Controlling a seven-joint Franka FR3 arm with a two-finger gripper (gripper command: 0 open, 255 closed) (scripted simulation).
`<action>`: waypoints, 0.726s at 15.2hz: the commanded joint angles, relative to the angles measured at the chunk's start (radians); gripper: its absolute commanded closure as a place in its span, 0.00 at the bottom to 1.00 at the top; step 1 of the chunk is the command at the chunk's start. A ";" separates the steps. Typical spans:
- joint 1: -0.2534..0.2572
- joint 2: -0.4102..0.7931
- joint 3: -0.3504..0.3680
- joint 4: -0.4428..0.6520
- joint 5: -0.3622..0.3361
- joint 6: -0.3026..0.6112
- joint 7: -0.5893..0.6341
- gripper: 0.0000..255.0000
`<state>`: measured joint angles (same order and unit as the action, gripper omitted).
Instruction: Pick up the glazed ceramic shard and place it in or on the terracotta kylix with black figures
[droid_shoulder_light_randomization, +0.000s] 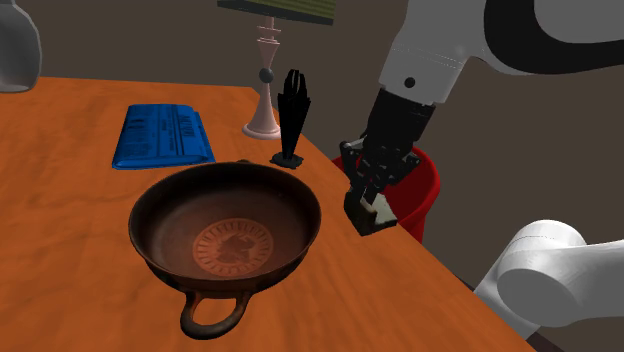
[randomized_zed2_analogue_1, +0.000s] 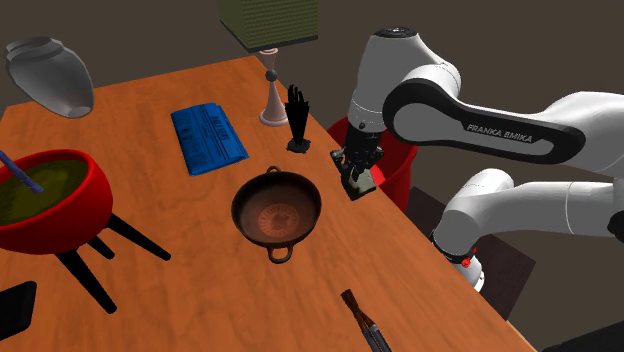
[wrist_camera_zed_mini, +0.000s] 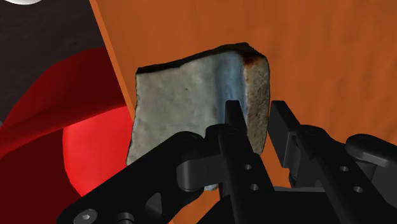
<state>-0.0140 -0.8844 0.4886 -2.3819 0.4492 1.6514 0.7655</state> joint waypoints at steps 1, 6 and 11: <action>0.000 0.000 0.000 0.000 0.000 0.000 0.000 1.00; -0.004 0.007 -0.007 0.029 -0.008 -0.023 0.004 1.00; -0.013 0.027 -0.024 0.105 -0.026 -0.078 0.013 1.00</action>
<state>-0.0260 -0.8580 0.4696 -2.2909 0.4273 1.5870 0.7775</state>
